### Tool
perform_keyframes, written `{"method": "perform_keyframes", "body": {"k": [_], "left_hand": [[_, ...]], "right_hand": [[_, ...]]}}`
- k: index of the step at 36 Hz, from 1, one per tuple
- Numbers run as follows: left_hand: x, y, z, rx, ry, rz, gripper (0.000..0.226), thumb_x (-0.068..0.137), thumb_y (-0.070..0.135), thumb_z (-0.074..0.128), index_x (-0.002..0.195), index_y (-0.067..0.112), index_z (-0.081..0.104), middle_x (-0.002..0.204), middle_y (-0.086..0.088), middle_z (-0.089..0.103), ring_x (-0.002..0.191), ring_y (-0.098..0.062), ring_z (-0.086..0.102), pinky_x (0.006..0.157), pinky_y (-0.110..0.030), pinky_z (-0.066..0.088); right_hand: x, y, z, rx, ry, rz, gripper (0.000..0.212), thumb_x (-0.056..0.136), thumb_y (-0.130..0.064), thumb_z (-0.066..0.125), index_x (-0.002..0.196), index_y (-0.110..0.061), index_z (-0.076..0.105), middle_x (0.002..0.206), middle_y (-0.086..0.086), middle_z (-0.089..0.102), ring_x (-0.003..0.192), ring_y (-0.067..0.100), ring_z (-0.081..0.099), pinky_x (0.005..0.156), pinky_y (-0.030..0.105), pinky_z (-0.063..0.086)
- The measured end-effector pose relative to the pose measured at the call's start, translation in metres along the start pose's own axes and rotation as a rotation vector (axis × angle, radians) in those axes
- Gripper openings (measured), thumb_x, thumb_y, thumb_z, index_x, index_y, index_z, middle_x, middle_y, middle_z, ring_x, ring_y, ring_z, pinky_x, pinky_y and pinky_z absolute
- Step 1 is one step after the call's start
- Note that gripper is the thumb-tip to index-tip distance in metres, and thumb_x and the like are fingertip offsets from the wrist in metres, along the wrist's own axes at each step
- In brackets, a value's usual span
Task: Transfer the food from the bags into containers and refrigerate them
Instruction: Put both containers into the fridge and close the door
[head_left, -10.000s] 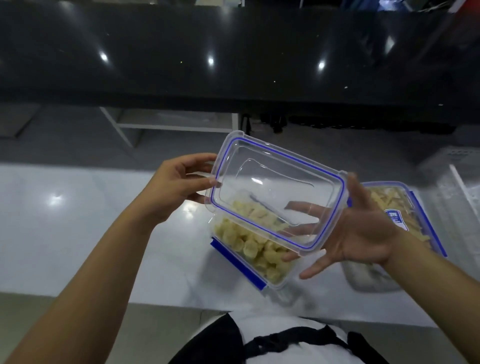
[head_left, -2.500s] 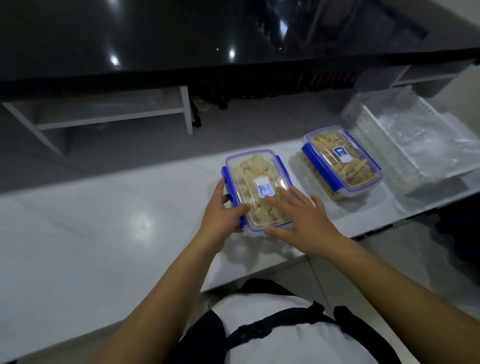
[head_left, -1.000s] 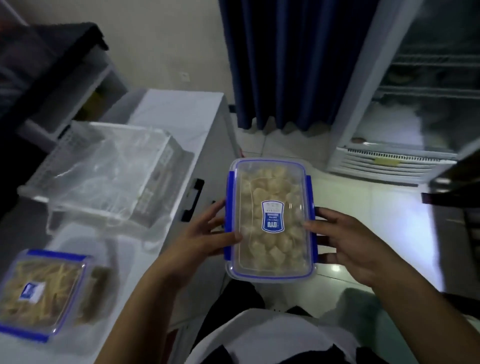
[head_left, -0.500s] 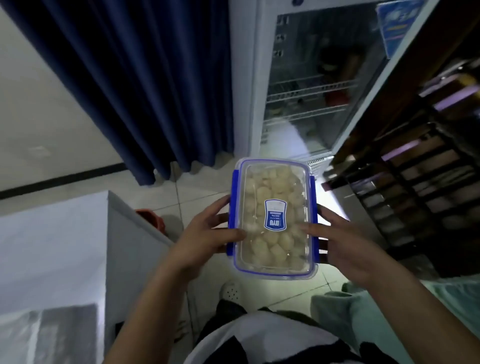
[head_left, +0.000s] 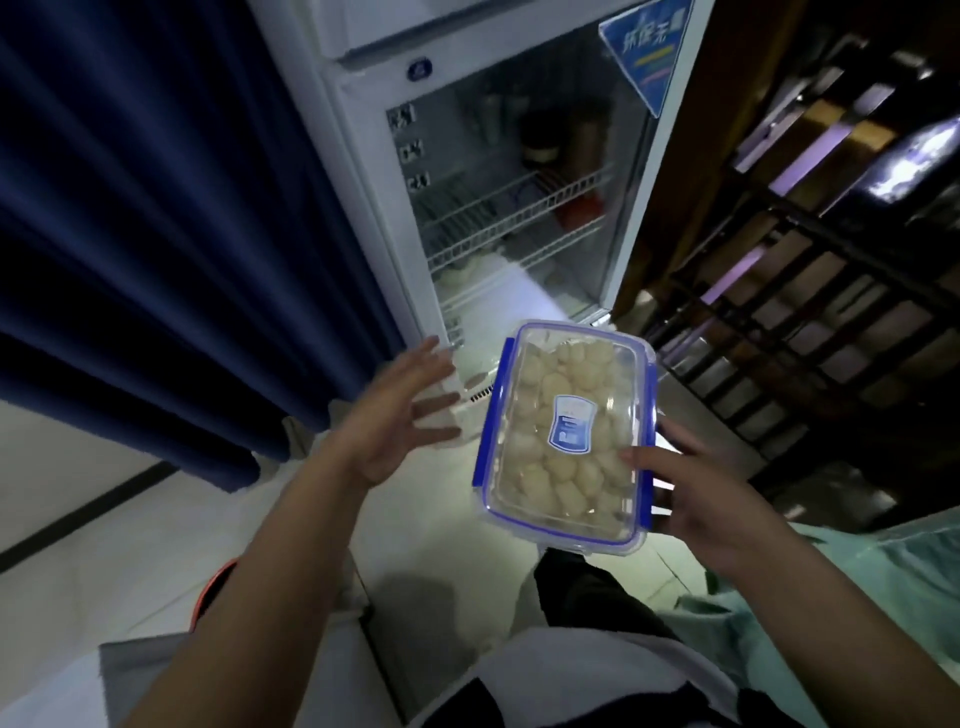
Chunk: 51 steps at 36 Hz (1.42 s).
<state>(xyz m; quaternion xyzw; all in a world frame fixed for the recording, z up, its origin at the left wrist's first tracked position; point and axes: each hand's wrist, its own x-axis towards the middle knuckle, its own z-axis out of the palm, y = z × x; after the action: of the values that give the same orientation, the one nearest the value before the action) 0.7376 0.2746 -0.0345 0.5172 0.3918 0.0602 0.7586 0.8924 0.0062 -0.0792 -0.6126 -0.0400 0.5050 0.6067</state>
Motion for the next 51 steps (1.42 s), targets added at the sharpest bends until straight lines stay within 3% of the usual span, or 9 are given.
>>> {"method": "perform_keyframes", "body": {"k": [5,11,22,30,36,40,44,48,51], "left_hand": [[0.075,0.068,-0.004,0.132,0.312,0.192,0.018,0.092,0.028,0.071,0.095,0.044,0.065,0.076,0.022,0.068,0.085,-0.004,0.06,0.084,-0.039,0.051],[0.155,0.135,-0.001,0.327,0.542,0.419,0.079,0.09,0.023,0.077,0.155,0.021,0.031,0.158,-0.002,0.038,0.139,-0.02,0.043,0.112,-0.041,0.042],[0.222,0.151,-0.016,0.281,0.747,0.558,0.042,0.091,0.022,0.074,0.122,0.022,0.045,0.103,0.012,0.056,0.092,-0.005,0.058,0.096,-0.034,0.054],[0.215,0.138,-0.018,0.303,0.684,0.58,0.04,0.098,0.019,0.064,0.126,0.029,0.038,0.122,0.003,0.058,0.109,-0.015,0.059,0.103,-0.036,0.05],[0.175,0.088,0.016,0.276,0.681,0.698,0.048,0.095,0.022,0.067,0.134,0.019,0.039,0.111,0.002,0.06,0.085,0.008,0.06,0.077,-0.012,0.05],[0.135,0.041,0.049,0.258,0.563,0.745,0.054,0.092,0.016,0.071,0.136,0.019,0.039,0.123,-0.01,0.058,0.109,-0.019,0.061,0.093,-0.032,0.055],[0.106,0.012,0.077,0.43,0.553,0.715,0.086,0.08,0.019,0.082,0.149,0.027,0.031,0.138,0.0,0.04,0.129,-0.017,0.04,0.102,-0.029,0.034],[0.094,0.006,0.098,0.558,0.322,0.723,0.103,0.073,0.027,0.088,0.15,0.044,0.021,0.149,0.012,0.024,0.143,-0.018,0.028,0.115,-0.042,0.03],[0.093,-0.002,0.12,0.512,0.07,0.715,0.086,0.079,0.027,0.085,0.147,0.036,0.034,0.141,0.012,0.045,0.127,0.009,0.043,0.104,-0.014,0.036]], "right_hand": [[0.039,-0.022,-0.03,0.049,0.051,0.024,0.059,0.06,-0.03,0.079,0.117,-0.042,0.068,0.1,0.003,0.077,0.073,0.026,0.072,0.067,0.043,0.057],[0.081,-0.055,-0.066,0.053,0.117,0.009,0.049,0.07,-0.025,0.073,0.116,-0.041,0.069,0.097,0.003,0.076,0.07,0.025,0.072,0.064,0.041,0.056],[0.103,-0.086,-0.101,0.066,0.203,-0.002,0.038,0.083,-0.015,0.07,0.115,-0.035,0.07,0.101,0.006,0.077,0.073,0.027,0.071,0.067,0.044,0.058],[0.087,-0.065,-0.108,0.139,0.31,0.038,0.037,0.082,-0.016,0.07,0.112,-0.038,0.071,0.101,0.004,0.077,0.07,0.026,0.073,0.065,0.042,0.058],[0.066,-0.046,-0.1,0.175,0.362,0.061,0.036,0.082,-0.016,0.07,0.11,-0.039,0.071,0.102,0.007,0.076,0.073,0.029,0.073,0.07,0.046,0.059],[0.046,-0.036,-0.087,0.198,0.419,0.047,0.037,0.082,-0.016,0.071,0.112,-0.038,0.07,0.103,0.007,0.076,0.074,0.03,0.074,0.064,0.042,0.059],[0.013,-0.026,-0.072,0.208,0.482,0.034,0.042,0.08,-0.017,0.072,0.117,-0.036,0.068,0.102,0.005,0.077,0.07,0.026,0.074,0.059,0.039,0.057],[-0.028,-0.011,-0.056,0.181,0.526,0.04,0.039,0.08,-0.017,0.071,0.114,-0.036,0.069,0.1,0.005,0.077,0.07,0.027,0.074,0.058,0.039,0.056],[-0.058,0.006,-0.047,0.166,0.545,0.055,0.032,0.081,-0.016,0.069,0.105,-0.037,0.072,0.097,0.006,0.077,0.067,0.026,0.074,0.059,0.038,0.055]]}}
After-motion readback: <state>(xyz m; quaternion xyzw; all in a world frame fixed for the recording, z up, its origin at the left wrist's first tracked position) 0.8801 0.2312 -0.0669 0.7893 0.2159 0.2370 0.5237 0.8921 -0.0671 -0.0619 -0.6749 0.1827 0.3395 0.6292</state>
